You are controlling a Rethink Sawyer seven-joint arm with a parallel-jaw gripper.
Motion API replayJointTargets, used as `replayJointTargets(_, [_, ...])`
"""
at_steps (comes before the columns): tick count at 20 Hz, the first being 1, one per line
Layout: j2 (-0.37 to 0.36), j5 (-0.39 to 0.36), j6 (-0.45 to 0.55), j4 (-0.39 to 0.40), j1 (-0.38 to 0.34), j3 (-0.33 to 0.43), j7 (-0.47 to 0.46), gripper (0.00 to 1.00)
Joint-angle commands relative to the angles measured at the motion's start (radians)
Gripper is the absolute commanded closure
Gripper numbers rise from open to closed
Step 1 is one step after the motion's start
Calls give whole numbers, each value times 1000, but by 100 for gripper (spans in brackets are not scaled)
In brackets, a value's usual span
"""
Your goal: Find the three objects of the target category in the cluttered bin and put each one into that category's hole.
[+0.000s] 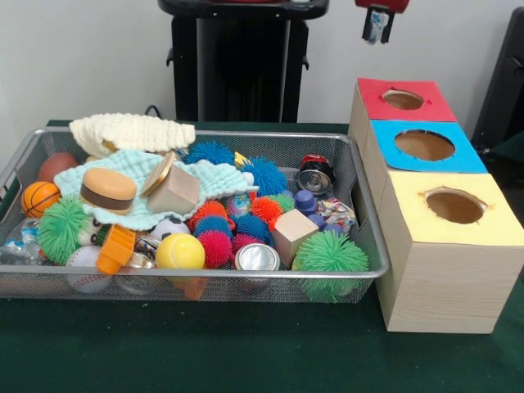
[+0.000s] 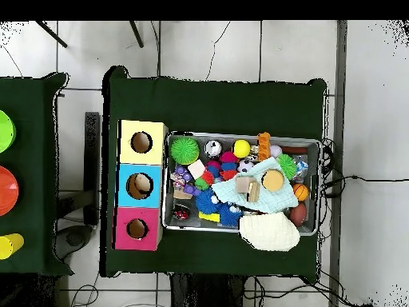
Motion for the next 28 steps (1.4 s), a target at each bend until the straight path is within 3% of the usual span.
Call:
replayJointTargets(1, [61, -25, 117, -264, -59, 42, -92, 100])
replayJointTargets(18, [101, -61, 230, -395, -214, 138, -138, 100])
replayJointTargets(28, [-32, -1, 406, -373, -257, 246, -145, 100])
